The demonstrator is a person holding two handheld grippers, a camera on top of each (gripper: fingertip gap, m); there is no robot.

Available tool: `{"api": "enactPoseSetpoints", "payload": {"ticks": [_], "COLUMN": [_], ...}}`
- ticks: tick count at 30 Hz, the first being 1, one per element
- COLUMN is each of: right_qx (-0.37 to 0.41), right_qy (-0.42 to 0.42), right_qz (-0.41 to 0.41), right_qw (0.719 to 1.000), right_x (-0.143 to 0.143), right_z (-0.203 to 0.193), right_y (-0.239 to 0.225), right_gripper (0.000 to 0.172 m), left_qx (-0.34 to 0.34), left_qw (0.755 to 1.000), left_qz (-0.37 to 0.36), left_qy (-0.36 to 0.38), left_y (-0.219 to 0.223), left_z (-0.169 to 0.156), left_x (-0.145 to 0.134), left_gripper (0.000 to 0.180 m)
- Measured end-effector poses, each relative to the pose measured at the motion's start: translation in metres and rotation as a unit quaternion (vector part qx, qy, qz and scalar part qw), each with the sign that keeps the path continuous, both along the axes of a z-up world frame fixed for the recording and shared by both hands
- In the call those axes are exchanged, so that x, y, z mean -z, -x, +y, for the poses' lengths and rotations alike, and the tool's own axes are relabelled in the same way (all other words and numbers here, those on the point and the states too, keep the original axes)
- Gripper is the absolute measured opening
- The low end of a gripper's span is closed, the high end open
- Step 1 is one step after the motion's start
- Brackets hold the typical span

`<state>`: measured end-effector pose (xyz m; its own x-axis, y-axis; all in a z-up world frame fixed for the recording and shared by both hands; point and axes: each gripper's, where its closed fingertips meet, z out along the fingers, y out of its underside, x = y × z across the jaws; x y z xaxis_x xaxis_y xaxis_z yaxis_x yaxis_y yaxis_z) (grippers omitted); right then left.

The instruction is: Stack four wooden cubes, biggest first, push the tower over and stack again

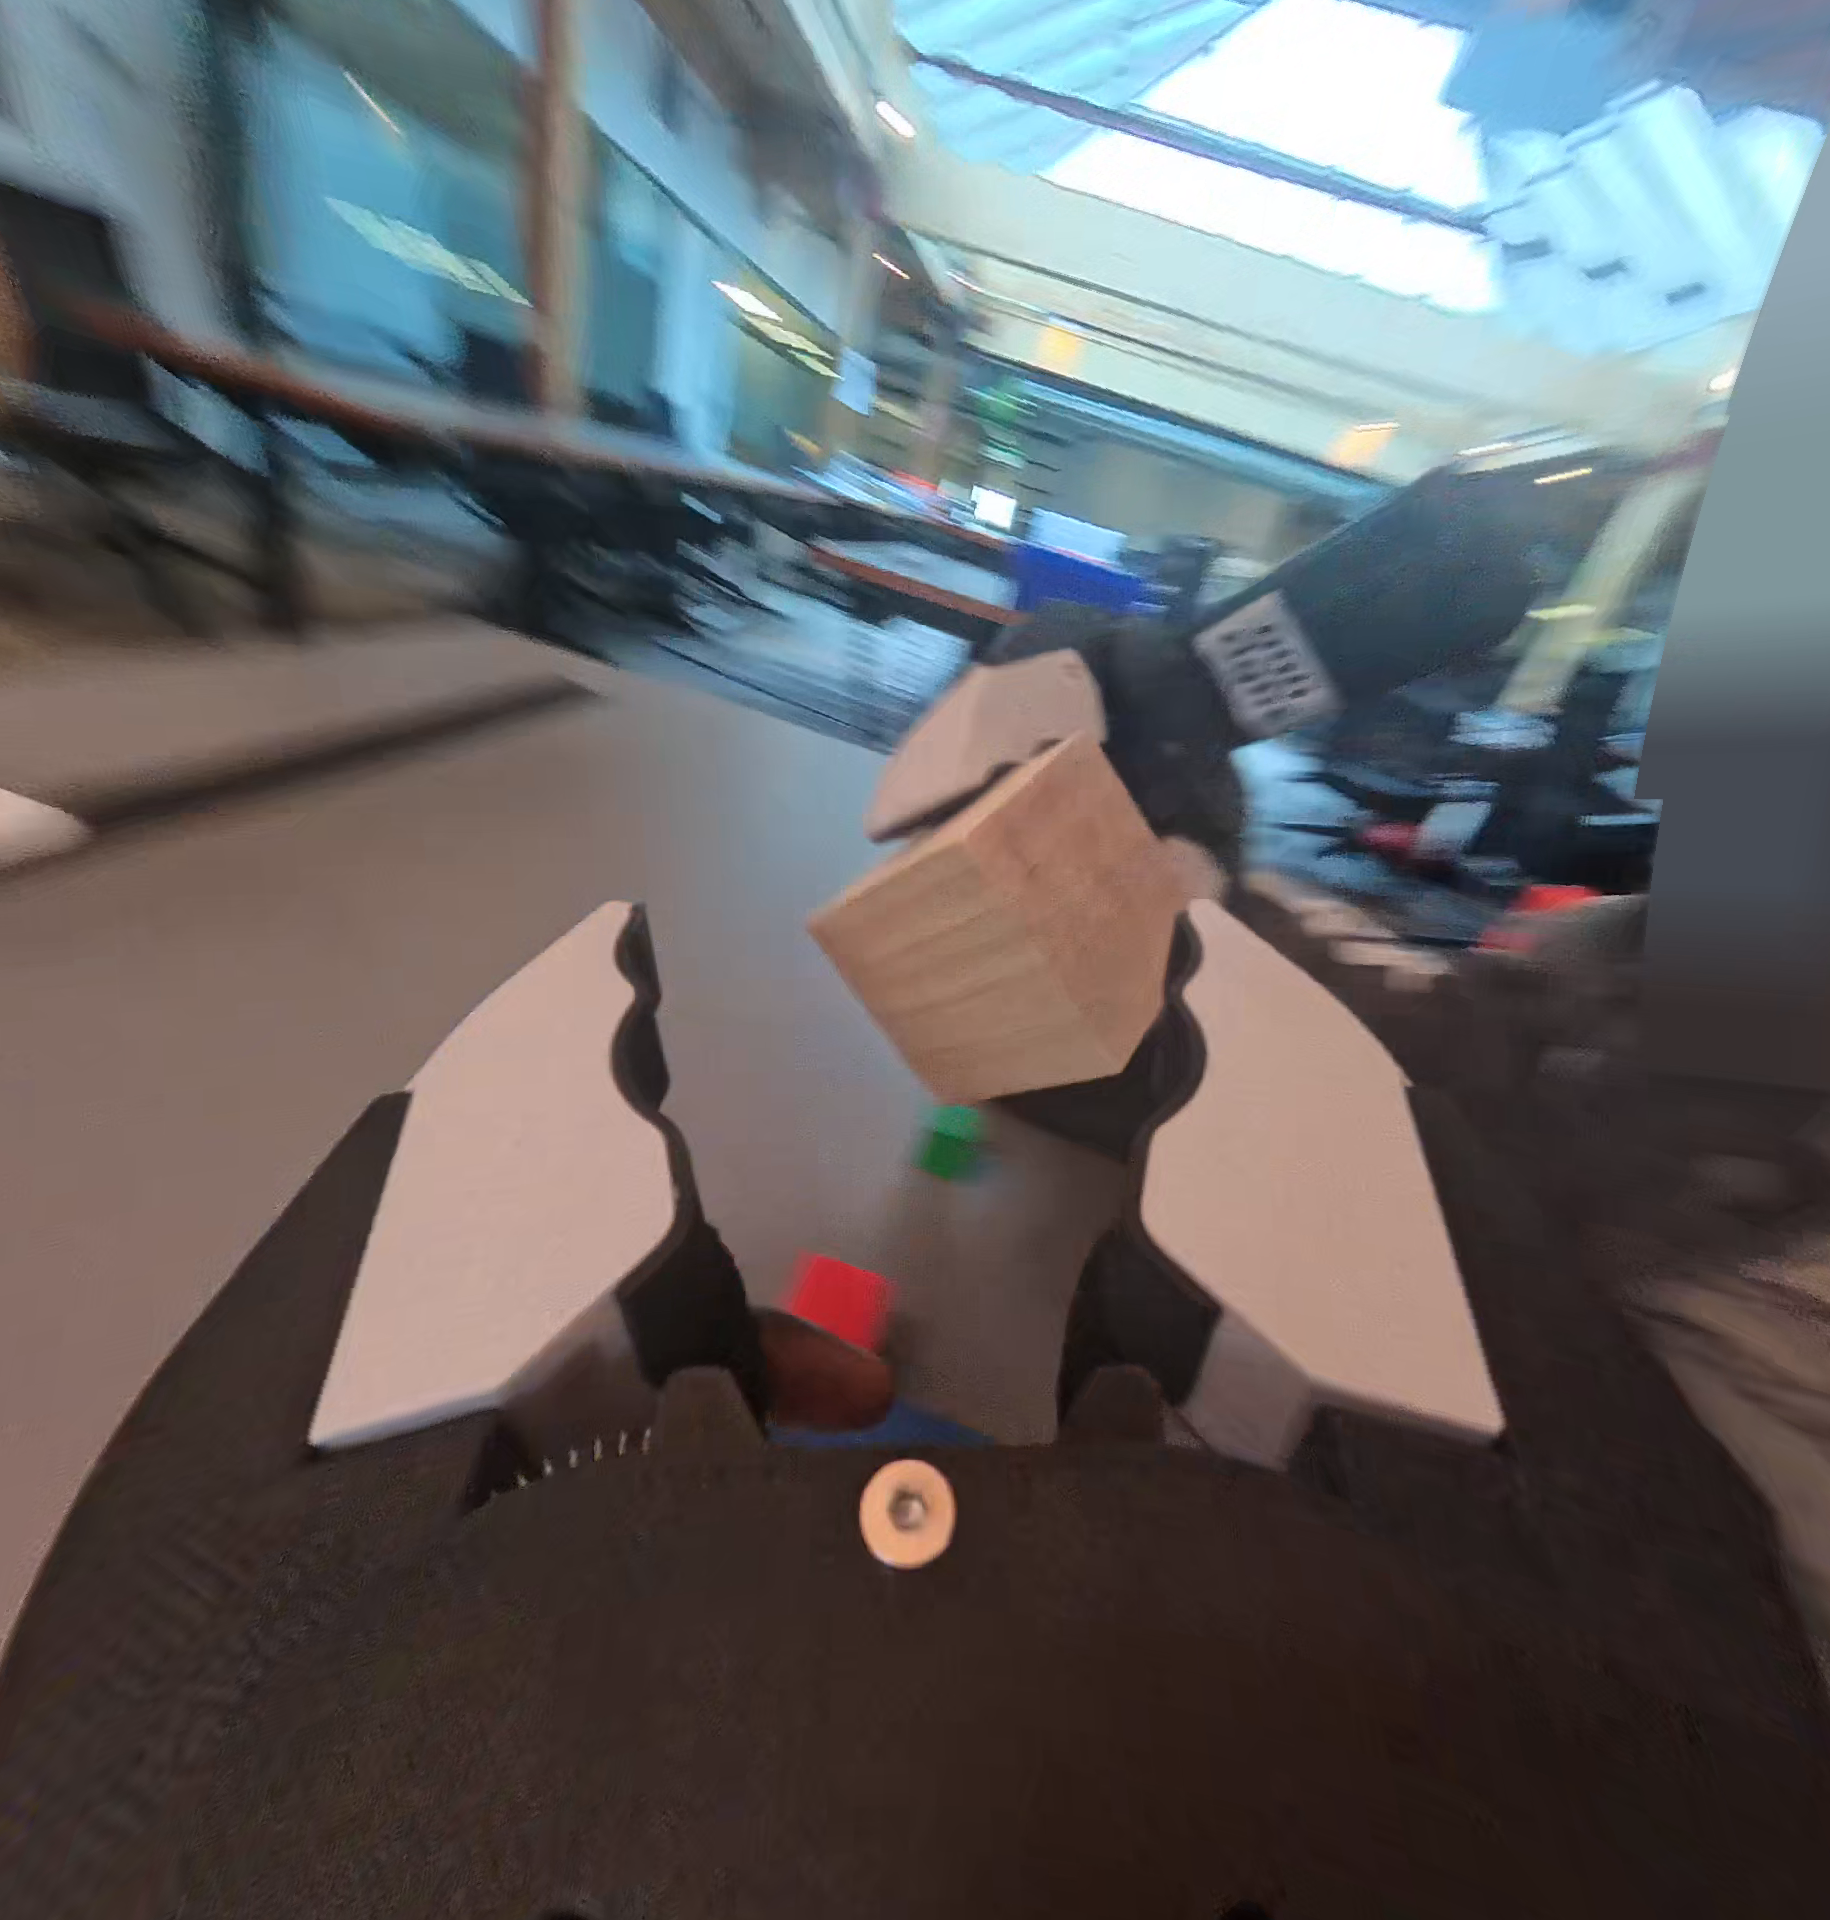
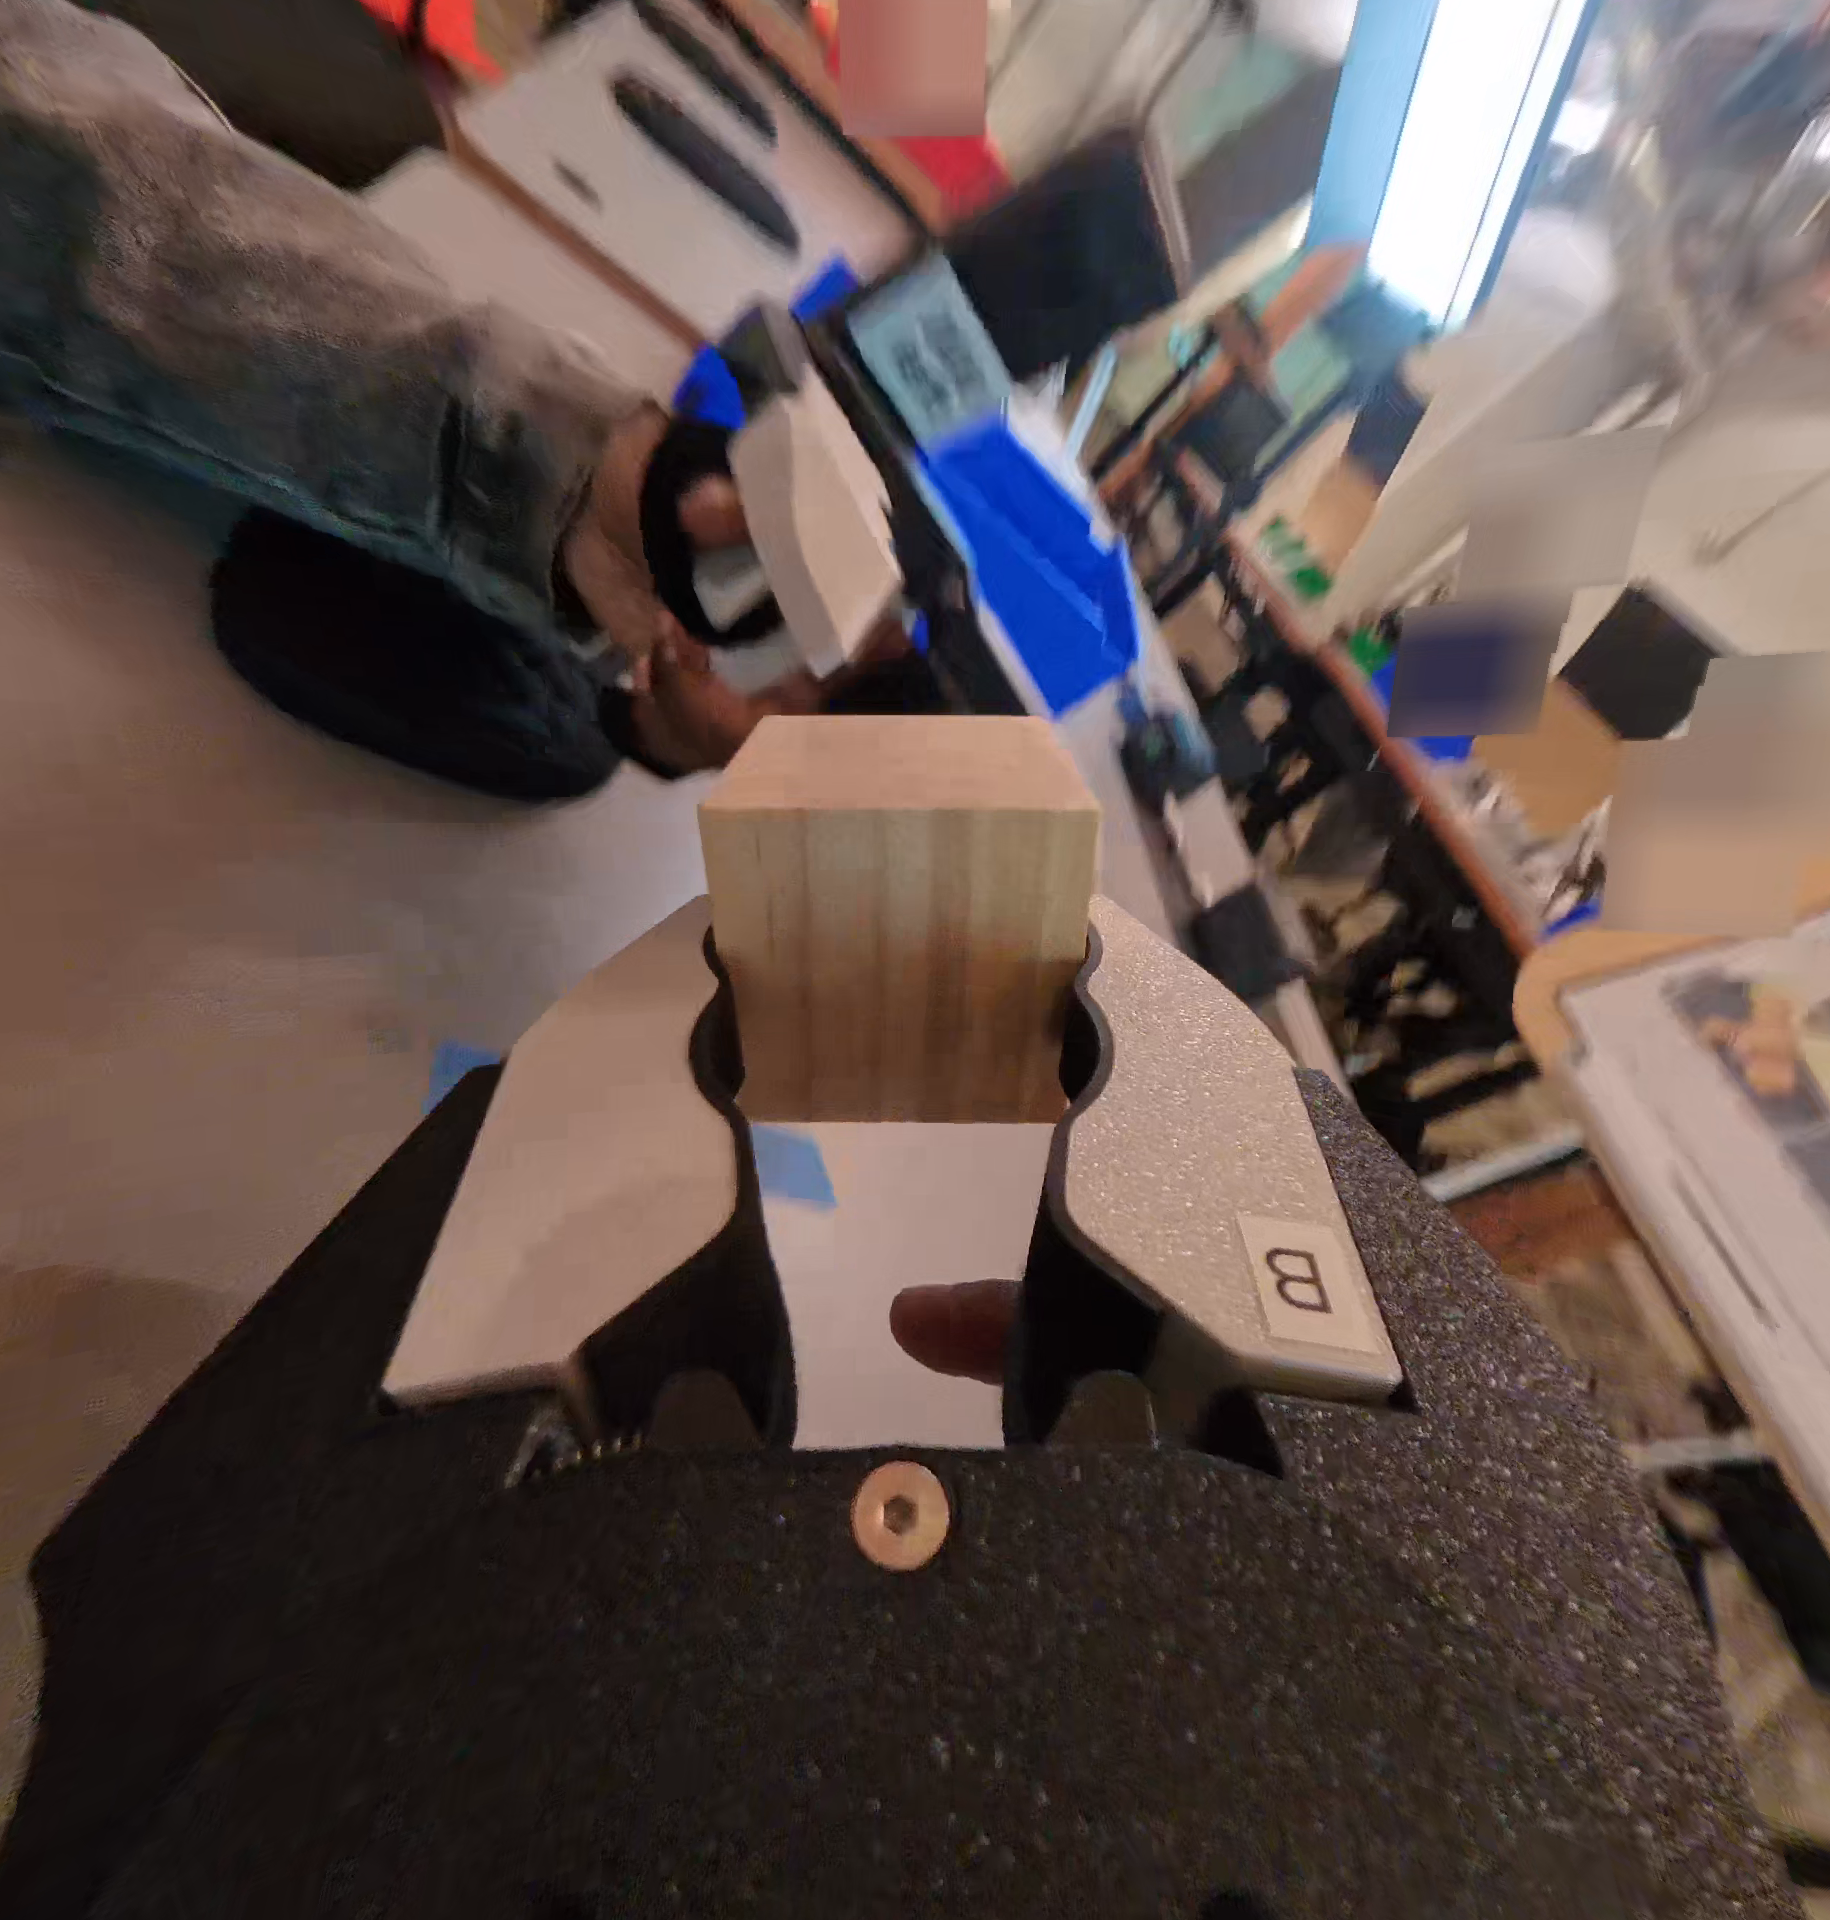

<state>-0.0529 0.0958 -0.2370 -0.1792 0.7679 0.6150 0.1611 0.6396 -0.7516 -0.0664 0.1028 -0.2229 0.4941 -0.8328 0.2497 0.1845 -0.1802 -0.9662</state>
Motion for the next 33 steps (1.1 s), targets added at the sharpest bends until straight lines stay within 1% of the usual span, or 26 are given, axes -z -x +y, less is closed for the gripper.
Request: {"api": "enactPoseSetpoints", "payload": {"ticks": [1, 2, 3, 4, 5, 8, 10, 13, 15, 18, 21, 25, 27, 30, 33], "right_qx": [0.021, 0.041, 0.061, 0.078, 0.096, 0.143, 0.152, 0.151, 0.148, 0.142, 0.131, 0.140, 0.147, 0.156, 0.127], "right_qy": [0.011, 0.025, 0.042, 0.061, 0.078, 0.092, 0.091, 0.080, 0.082, 0.096, 0.114, 0.141, 0.172, 0.202, 0.225], "right_qz": [-0.034, -0.074, -0.118, -0.167, -0.223, -0.390, -0.461, -0.526, -0.544, -0.540, -0.531, -0.536, -0.505, -0.438, -0.382], "right_qw": [0.999, 0.996, 0.990, 0.981, 0.967, 0.905, 0.870, 0.833, 0.822, 0.824, 0.829, 0.821, 0.833, 0.862, 0.887], "right_x": [0.005, 0.012, 0.021, 0.031, 0.043, 0.074, 0.088, 0.104, 0.110, 0.112, 0.116, 0.128, 0.118, 0.091, 0.069], "right_z": [0.013, 0.025, 0.038, 0.049, 0.059, 0.086, 0.097, 0.109, 0.113, 0.115, 0.114, 0.113, 0.111, 0.108, 0.088], "right_y": [-0.009, -0.021, -0.033, -0.047, -0.062, -0.113, -0.138, -0.165, -0.176, -0.179, -0.176, -0.177, -0.167, -0.144, -0.114], "right_gripper": [0.060, 0.060, 0.060, 0.060, 0.060, 0.060, 0.060, 0.060, 0.060, 0.060, 0.060, 0.061, 0.070, 0.081, 0.084], "left_qx": [-0.062, -0.109, -0.133, -0.139, -0.131, -0.100, -0.079, -0.069, -0.064, -0.059, -0.064, -0.069, -0.067, -0.067, -0.070], "left_qw": [0.996, 0.988, 0.981, 0.977, 0.975, 0.976, 0.976, 0.971, 0.972, 0.973, 0.970, 0.969, 0.970, 0.968, 0.967], "left_qz": [0.019, 0.032, 0.045, 0.061, 0.081, 0.125, 0.143, 0.163, 0.164, 0.174, 0.188, 0.193, 0.193, 0.203, 0.209], "left_qy": [-0.055, -0.102, -0.136, -0.153, -0.159, -0.145, -0.143, -0.161, -0.156, -0.137, -0.138, -0.136, -0.135, -0.132, -0.125], "left_y": [0.007, 0.012, 0.012, 0.009, 0.003, -0.011, -0.019, -0.023, -0.023, -0.022, -0.021, -0.018, -0.016, -0.014, -0.011], "left_z": [0.009, 0.012, 0.012, 0.009, 0.007, 0.004, 0.000, -0.005, -0.005, -0.003, -0.002, 0.000, 0.000, 0.000, 0.002], "left_x": [-0.004, -0.007, -0.008, -0.006, -0.001, 0.018, 0.024, 0.026, 0.028, 0.034, 0.037, 0.038, 0.038, 0.039, 0.041], "left_gripper": [0.097, 0.099, 0.099, 0.100, 0.100, 0.109, 0.113, 0.115, 0.119, 0.123, 0.124, 0.125, 0.126, 0.127, 0.127]}}
